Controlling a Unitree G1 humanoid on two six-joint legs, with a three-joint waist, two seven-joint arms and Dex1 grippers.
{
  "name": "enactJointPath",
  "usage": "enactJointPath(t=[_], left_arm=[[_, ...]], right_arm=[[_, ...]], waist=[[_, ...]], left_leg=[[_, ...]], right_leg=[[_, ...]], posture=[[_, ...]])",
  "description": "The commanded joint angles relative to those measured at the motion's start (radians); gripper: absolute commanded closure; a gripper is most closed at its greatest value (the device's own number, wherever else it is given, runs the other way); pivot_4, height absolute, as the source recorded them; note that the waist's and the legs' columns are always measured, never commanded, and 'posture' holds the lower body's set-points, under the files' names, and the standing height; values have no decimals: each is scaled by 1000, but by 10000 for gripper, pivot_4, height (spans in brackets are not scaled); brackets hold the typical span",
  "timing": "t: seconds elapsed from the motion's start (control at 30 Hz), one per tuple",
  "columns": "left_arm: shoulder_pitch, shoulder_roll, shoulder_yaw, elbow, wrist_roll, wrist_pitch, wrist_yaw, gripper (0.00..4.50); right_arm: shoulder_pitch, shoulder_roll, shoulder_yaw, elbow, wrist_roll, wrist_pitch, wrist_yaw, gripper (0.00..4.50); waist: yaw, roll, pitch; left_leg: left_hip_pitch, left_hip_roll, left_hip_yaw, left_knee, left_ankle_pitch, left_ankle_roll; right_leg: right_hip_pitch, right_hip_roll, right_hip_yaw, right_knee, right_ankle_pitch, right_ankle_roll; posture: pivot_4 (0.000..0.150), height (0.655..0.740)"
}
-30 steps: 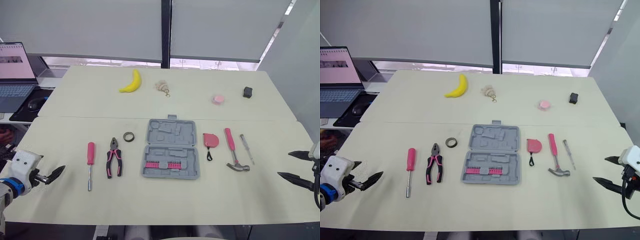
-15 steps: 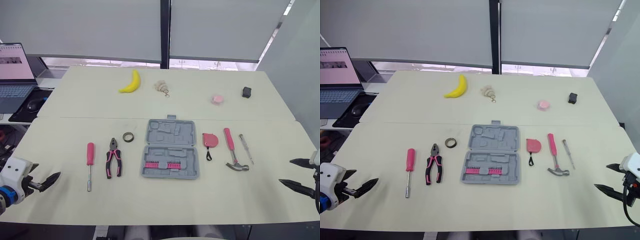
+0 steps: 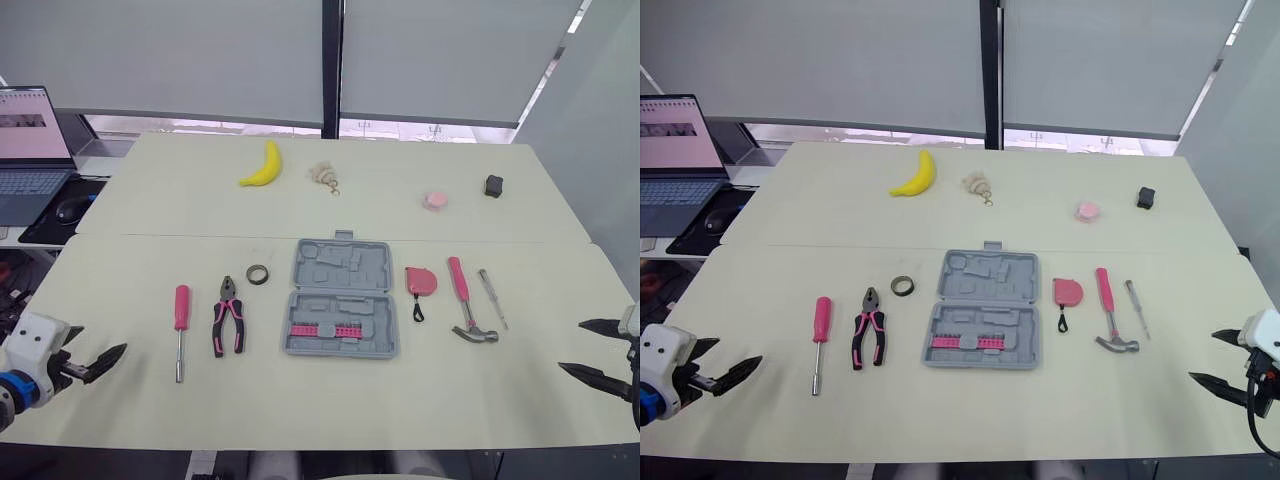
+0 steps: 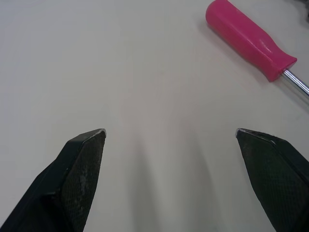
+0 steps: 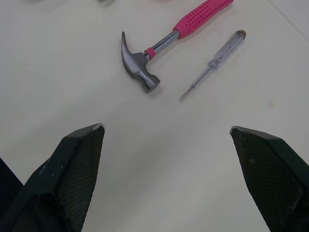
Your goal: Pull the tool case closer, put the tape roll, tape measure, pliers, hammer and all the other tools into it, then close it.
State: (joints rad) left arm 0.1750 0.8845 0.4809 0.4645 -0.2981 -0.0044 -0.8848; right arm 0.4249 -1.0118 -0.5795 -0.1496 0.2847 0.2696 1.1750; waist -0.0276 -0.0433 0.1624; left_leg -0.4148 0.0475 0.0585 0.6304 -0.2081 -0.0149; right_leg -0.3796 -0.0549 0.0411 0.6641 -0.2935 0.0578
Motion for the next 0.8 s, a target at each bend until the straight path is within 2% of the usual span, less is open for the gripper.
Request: enactJointPath(t=[0.03, 0.3, 0.33, 0.4, 0.53, 0.8], left_arm=[[5, -10, 9, -58, -13, 3, -3, 42], [-48, -24, -70, -208, -21, 103, -19, 42], [-71, -31, -89, -236, -29, 112, -29, 1890], [-110, -42, -125, -283, -44, 139, -55, 6284], [-188, -57, -225, -341, -33, 156, -121, 18872], [-468, -145, -469, -197, 92, 78, -200, 44651]], right_arm=[[8, 0, -40, -6, -30, -21, -30, 605], [-43, 27, -10, -104, 5, 23, -81, 605], [-59, 37, 0, -132, 29, 49, -89, 2283], [-90, 53, 21, -179, 60, 89, -106, 6834], [-155, 58, 113, -247, 88, 157, -130, 20146], [-434, 122, 474, -220, -12, 211, -223, 39556]], waist=[[0, 0, 0], [1, -1, -1], [1, -1, -1], [1, 0, -1], [1, 0, -1], [1, 0, -1]], left_leg=[[0, 0, 0, 0, 0, 0], [0, 0, 0, 0, 0, 0], [0, 0, -1, 0, 0, 0], [0, 0, -1, 0, 0, 0], [0, -1, 0, 1, 0, 0], [-2, -1, -1, 7, 0, 0]], right_leg=[[0, 0, 0, 0, 0, 0], [0, 1, 0, 0, 0, 0], [0, 1, 0, 0, 0, 0], [1, 1, 0, 0, 0, 0], [1, 2, 0, 0, 0, 1], [2, 8, 0, 1, 1, 2]], posture=[[1500, 7400], [1500, 7400], [1500, 7400], [1500, 7400], [1500, 7400], [1500, 7400]])
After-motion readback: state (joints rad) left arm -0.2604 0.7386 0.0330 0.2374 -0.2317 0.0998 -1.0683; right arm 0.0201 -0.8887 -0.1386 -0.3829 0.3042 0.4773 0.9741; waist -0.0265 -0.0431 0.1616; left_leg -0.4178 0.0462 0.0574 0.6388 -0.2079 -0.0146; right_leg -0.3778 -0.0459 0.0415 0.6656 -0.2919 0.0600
